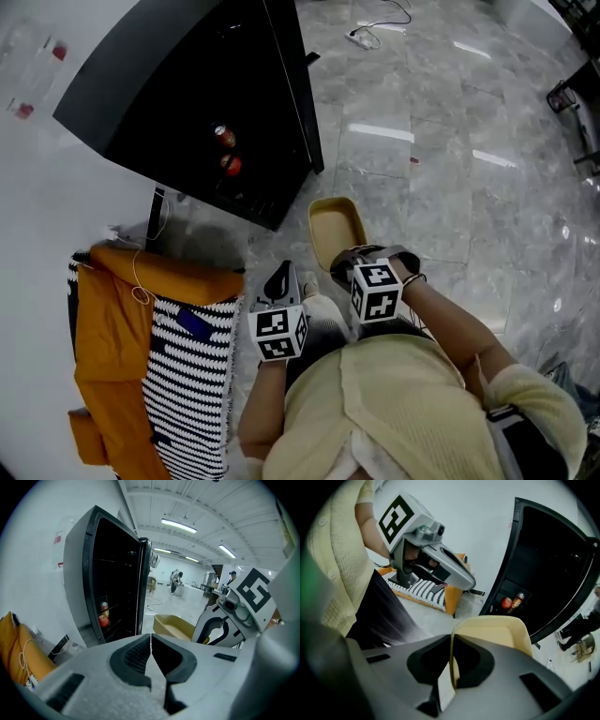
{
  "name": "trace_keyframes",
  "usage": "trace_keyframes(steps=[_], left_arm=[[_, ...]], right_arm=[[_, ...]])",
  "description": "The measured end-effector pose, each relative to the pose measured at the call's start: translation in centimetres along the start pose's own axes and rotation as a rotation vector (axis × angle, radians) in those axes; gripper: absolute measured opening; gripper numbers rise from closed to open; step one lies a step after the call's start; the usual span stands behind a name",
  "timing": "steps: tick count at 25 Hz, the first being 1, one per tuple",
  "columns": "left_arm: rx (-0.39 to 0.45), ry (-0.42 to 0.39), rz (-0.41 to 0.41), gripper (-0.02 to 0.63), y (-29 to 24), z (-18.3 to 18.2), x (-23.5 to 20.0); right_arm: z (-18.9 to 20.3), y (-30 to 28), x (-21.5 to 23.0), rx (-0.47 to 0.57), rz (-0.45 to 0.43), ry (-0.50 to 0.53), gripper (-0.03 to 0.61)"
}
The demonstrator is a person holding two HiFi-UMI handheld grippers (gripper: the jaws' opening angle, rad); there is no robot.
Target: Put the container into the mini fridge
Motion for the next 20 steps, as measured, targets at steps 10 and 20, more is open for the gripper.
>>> trace_keyframes(steps=[10,20], left_arm=[[-0.044,-0.027,0.105,0.026,-3.9,-0.4,-4.5],[-0.114,-0.076,0.247,0.026,-8.1,-0.4,-6.3]], right_arm=[[-2.6,-4.1,4.0,-0.038,0.011,-0.05,0.031],[-2.7,-6.6,5.9,-0.076,0.049,-0.117,0.031]])
Point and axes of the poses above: the fingertips, and each gripper's own axes: y backward along the fingers, x to its right, z out of its underside, the point moved 1 cm from there along y, backward along the fingers, and after that the axes turned 1 degree about x, right-handed, at the moved point
